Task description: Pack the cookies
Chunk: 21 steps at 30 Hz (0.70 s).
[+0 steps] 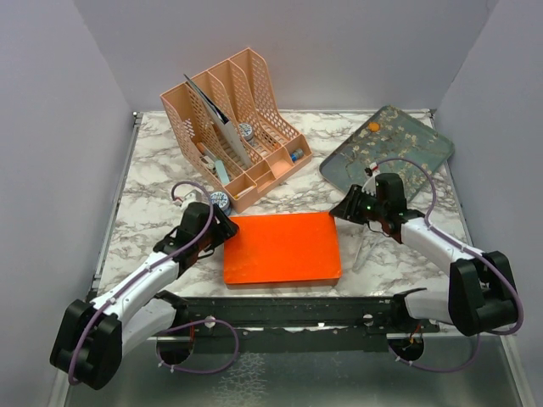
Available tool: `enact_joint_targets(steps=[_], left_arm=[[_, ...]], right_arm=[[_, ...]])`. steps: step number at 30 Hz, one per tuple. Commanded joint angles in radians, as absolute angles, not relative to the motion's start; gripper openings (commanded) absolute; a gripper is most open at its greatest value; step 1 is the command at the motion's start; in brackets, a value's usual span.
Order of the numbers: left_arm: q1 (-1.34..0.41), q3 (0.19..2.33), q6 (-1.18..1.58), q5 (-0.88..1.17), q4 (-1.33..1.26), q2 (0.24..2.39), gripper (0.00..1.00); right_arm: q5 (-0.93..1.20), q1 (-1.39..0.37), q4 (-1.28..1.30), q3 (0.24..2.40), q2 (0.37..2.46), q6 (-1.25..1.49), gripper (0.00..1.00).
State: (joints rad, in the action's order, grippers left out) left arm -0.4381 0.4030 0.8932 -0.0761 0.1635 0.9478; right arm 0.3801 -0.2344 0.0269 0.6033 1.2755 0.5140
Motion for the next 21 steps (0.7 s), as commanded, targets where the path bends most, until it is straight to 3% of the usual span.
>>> enact_joint_targets(steps=[1, 9, 21], left_arm=[[-0.439, 0.441, 0.872, -0.099, 0.181, 0.977, 0.68], [-0.439, 0.472, 0.849, -0.092, 0.191, 0.995, 0.65], [-0.443, 0.508, 0.814, -0.056, 0.188, 1.063, 0.58]], right_arm=[[0.363, -0.232, 0.048, 0.607, 1.312, 0.484, 0.38], [0.314, -0.232, 0.103, 0.578, 1.388, 0.431, 0.23], [0.018, -0.351, 0.299, 0.587, 1.410, 0.416, 0.19]])
